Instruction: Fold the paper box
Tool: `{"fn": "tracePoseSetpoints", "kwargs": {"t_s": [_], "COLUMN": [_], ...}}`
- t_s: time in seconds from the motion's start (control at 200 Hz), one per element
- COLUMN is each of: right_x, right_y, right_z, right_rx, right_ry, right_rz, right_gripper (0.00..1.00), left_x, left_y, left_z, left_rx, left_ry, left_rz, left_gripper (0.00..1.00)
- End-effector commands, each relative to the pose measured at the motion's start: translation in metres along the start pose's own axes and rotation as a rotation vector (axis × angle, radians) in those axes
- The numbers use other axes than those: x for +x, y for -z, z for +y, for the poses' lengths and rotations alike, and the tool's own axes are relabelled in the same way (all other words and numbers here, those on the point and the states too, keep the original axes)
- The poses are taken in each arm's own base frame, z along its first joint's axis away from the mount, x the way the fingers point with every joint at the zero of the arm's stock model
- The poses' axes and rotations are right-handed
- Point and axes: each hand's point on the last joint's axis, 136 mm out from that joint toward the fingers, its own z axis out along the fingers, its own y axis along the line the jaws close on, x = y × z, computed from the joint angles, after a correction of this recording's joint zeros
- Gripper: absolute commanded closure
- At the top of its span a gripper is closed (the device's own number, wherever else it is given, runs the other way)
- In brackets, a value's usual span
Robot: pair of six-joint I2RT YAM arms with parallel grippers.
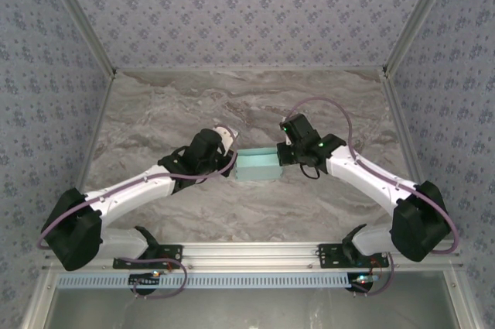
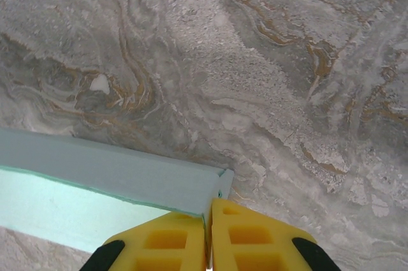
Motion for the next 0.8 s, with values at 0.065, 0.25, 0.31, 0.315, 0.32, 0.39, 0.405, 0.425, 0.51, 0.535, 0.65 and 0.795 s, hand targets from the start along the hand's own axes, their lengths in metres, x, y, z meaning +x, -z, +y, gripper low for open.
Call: {"fn": "tracePoseSetpoints", "kwargs": {"t_s": [0.065,0.25,0.31,0.315,0.32,0.39,0.405,0.425,0.51,0.535,0.65,0.795], "right_x": [-0.015,-0.016,-0.016,-0.016,-0.015,-0.014,-0.014,-0.014,-0.013,-0.014,-0.012,-0.011], "right_y": [0.006,0.004,0.004,0.003,0.003,0.003,0.002,0.003,0.002,0.003,0.001,0.0], "right_z": [0.021,0.019,0.019,0.019,0.019,0.019,0.018,0.018,0.018,0.018,0.018,0.017], "right_rx": [-0.017,0.013,0.015,0.015,0.015,0.018,0.02,0.019,0.02,0.02,0.024,0.03], "right_ry": [-0.087,-0.115,-0.115,-0.116,-0.116,-0.119,-0.122,-0.124,-0.132,-0.135,-0.139,-0.143], "right_rz": [-0.056,-0.071,-0.071,-0.071,-0.07,-0.064,-0.062,-0.063,-0.063,-0.063,-0.063,-0.061], "right_gripper": [0.88,0.88,0.88,0.88,0.88,0.88,0.88,0.88,0.88,0.88,0.88,0.88], "left_x": [-0.027,-0.026,-0.026,-0.026,-0.026,-0.026,-0.025,-0.025,-0.022,-0.02,-0.012,-0.005], "left_y": [-0.003,-0.008,-0.008,-0.008,-0.008,-0.009,-0.01,-0.01,-0.013,-0.014,-0.021,-0.026], "left_z": [-0.024,-0.028,-0.029,-0.029,-0.029,-0.028,-0.029,-0.029,-0.032,-0.032,-0.033,-0.034], "left_rx": [0.123,0.145,0.148,0.149,0.148,0.152,0.154,0.159,0.178,0.179,0.192,0.198], "left_ry": [0.12,0.178,0.194,0.194,0.195,0.224,0.228,0.237,0.264,0.276,0.323,0.364], "left_rz": [-0.088,-0.093,-0.095,-0.095,-0.096,-0.1,-0.1,-0.1,-0.093,-0.089,-0.069,-0.048], "left_gripper": [0.95,0.95,0.95,0.95,0.95,0.95,0.95,0.95,0.95,0.95,0.95,0.95]}}
